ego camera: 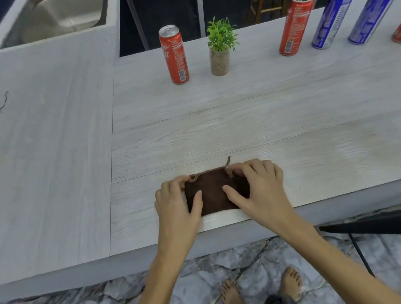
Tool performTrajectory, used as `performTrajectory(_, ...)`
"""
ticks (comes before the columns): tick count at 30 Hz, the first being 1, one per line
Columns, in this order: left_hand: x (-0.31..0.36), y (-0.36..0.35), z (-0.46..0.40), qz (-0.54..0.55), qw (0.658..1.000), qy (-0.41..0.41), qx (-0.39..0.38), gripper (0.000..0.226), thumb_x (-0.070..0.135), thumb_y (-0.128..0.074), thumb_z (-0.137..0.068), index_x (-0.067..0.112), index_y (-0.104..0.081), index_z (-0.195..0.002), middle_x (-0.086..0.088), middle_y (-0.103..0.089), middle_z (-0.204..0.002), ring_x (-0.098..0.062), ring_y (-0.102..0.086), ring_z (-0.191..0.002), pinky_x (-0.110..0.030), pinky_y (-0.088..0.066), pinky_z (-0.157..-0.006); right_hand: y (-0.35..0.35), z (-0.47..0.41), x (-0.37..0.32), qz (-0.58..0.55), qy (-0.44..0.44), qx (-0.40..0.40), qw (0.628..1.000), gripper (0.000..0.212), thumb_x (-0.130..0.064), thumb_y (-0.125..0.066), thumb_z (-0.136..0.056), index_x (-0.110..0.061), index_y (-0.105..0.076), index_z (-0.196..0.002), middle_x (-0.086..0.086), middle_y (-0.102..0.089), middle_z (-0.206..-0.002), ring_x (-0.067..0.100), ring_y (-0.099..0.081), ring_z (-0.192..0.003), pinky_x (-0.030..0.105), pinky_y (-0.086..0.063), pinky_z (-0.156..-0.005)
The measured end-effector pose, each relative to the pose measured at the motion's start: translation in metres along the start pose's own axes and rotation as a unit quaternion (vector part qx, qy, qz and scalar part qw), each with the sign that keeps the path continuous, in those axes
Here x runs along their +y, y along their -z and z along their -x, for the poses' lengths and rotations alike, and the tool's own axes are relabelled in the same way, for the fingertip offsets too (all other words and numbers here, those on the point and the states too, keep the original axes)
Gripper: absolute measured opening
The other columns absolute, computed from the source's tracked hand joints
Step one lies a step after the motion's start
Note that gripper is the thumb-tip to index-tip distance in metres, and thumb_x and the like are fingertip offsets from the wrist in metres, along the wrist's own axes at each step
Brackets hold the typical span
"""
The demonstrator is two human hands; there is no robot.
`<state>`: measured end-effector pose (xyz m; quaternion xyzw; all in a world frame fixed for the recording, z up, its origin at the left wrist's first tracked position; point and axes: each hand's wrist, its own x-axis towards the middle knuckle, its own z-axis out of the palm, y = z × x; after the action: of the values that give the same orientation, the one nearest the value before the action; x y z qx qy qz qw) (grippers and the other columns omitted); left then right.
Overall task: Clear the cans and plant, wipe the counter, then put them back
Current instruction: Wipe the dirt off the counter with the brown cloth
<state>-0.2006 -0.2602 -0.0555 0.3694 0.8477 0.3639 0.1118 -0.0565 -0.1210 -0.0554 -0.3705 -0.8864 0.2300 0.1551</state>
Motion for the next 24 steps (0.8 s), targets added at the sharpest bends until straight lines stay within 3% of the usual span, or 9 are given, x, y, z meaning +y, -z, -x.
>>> performTrajectory(4,0.006,0.001,-0.002,0.091,0.996,-0.003,0.003,0.03,0.017,-0.063,-0.099,0.028,-0.048,-0.123,0.007,-0.055,-0.11,-0.008,-0.054,-0.104,-0.031,-0.047,-0.095,0.001,-0.004,-0.005,-0.022,0.0,-0.019,1.0,0.03,-0.046,-0.067,-0.095,-0.031,-0.064,-0.122,-0.01,-0.058,-0.12,0.015,-0.047,-0.118,0.033,-0.023,-0.109)
performTrajectory(8,0.007,-0.001,-0.001,0.106,0.994,-0.03,0.003,0.024,0.019,-0.055,-0.104,0.032,-0.045,-0.122,0.01,-0.054,-0.111,-0.011,-0.057,-0.107,-0.028,-0.049,-0.091,0.004,-0.004,-0.005,-0.059,0.012,-0.012,0.998,0.017,-0.038,-0.065,-0.098,-0.033,-0.059,-0.113,-0.017,-0.062,-0.11,0.01,-0.052,-0.109,0.03,-0.023,-0.101)
performTrajectory(13,0.004,0.004,-0.002,0.087,0.993,-0.075,-0.004,0.022,0.02,-0.048,-0.108,0.035,-0.047,-0.125,0.023,-0.048,-0.117,-0.006,-0.055,-0.113,-0.013,-0.045,-0.088,0.01,-0.003,-0.001,-0.165,0.021,-0.014,0.986,0.016,-0.032,-0.067,-0.1,-0.033,-0.055,-0.111,-0.021,-0.07,-0.105,0.007,-0.066,-0.104,0.038,-0.038,-0.104)
performTrajectory(15,0.005,0.006,-0.003,0.081,0.993,-0.089,-0.002,0.023,0.017,-0.047,-0.108,0.034,-0.05,-0.124,0.023,-0.046,-0.119,-0.002,-0.054,-0.112,-0.008,-0.041,-0.088,0.014,-0.002,0.0,-0.236,0.017,-0.023,0.971,0.022,-0.031,-0.068,-0.1,-0.033,-0.052,-0.114,-0.014,-0.075,-0.101,0.013,-0.072,-0.092,0.038,-0.051,-0.09)
performTrajectory(18,0.008,0.008,-0.005,0.105,0.992,-0.077,-0.009,0.025,0.015,-0.047,-0.108,0.035,-0.06,-0.117,0.02,-0.046,-0.115,-0.004,-0.056,-0.114,-0.007,-0.04,-0.092,0.021,0.0,0.002,-0.292,-0.003,-0.029,0.956,0.028,-0.034,-0.068,-0.101,-0.036,-0.045,-0.117,-0.002,-0.078,-0.097,0.018,-0.072,-0.088,0.038,-0.052,-0.077)
performTrajectory(20,0.01,0.007,-0.005,0.124,0.991,-0.054,-0.022,0.027,0.017,-0.048,-0.108,0.037,-0.066,-0.113,0.016,-0.048,-0.113,-0.004,-0.057,-0.114,-0.008,-0.04,-0.093,0.024,0.002,0.005,-0.31,-0.007,-0.032,0.95,0.024,-0.033,-0.068,-0.101,-0.037,-0.048,-0.114,-0.007,-0.077,-0.104,0.014,-0.072,-0.096,0.033,-0.053,-0.078)
performTrajectory(24,0.016,0.007,-0.005,0.146,0.988,-0.022,-0.052,0.024,0.023,-0.053,-0.106,0.039,-0.069,-0.115,0.013,-0.051,-0.113,0.0,-0.058,-0.106,-0.006,-0.041,-0.088,0.029,0.007,0.014,-0.333,-0.009,-0.041,0.942,0.01,-0.025,-0.069,-0.101,-0.034,-0.066,-0.105,-0.016,-0.073,-0.111,0.007,-0.066,-0.112,0.023,-0.05,-0.095)
